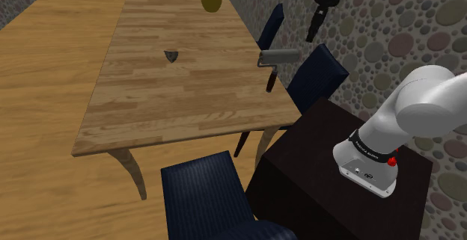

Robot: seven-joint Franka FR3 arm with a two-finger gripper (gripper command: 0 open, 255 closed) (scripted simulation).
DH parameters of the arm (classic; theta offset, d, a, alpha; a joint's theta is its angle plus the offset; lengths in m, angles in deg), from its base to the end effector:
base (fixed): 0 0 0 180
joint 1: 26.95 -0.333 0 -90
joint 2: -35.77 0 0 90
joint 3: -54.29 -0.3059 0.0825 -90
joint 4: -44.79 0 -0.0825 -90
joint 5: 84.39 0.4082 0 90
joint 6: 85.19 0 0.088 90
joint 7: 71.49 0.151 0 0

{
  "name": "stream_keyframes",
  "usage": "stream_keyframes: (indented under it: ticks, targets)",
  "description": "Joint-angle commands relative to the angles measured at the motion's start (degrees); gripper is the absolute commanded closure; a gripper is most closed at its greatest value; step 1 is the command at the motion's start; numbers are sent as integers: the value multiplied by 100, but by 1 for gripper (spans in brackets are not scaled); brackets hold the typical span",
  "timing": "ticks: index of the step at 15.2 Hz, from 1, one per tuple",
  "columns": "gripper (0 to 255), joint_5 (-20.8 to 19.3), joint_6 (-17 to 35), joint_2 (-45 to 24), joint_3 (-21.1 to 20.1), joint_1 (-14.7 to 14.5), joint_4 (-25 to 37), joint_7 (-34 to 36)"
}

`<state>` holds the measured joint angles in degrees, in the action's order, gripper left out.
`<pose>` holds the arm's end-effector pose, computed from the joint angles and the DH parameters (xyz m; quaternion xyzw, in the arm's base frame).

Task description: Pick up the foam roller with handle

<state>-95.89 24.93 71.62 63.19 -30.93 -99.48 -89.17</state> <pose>0.3924 -0.0533 0.4277 0.9861 0.1578 0.0042 0.0509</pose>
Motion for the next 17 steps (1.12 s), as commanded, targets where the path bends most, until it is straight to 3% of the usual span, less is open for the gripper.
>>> stream_keyframes:
  ticks: [1, 7, 12, 17]
  targets:
    - [0, -166, 559, -268, 248, -45, -153, -523]
    - [0, -347, 2027, -1389, 880, -308, -142, -1967]
    - [0, -76, 3118, -2492, 1330, -622, 127, -3293]
    - [0, -6, 3563, -2796, 1370, -629, -22, -3329]
